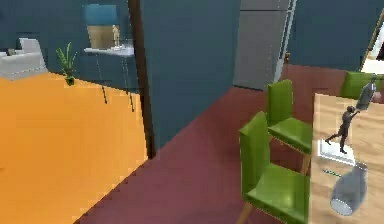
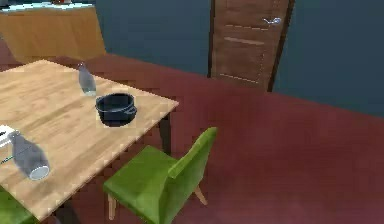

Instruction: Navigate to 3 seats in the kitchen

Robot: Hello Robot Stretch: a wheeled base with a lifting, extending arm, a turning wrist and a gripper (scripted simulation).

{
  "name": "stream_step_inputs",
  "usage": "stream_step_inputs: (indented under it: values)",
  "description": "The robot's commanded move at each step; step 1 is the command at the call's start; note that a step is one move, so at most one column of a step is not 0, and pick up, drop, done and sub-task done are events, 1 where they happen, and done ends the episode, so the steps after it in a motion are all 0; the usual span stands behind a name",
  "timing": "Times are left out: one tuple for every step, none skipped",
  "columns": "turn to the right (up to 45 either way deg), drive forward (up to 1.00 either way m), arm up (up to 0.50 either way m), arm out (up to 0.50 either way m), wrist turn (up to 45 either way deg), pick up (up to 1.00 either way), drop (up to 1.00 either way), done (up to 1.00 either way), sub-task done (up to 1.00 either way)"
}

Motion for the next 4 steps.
stream_step_inputs:
  values:
    - [-45.0,0.00,0.00,0.00,0.0,0.00,0.00,0.00,0.00]
    - [-45.0,0.00,0.00,0.00,0.0,0.00,0.00,0.00,0.00]
    - [-9.0,0.00,0.00,0.00,0.0,0.00,0.00,0.00,0.00]
    - [0.0,0.05,0.00,0.00,0.0,0.00,0.00,0.00,0.00]
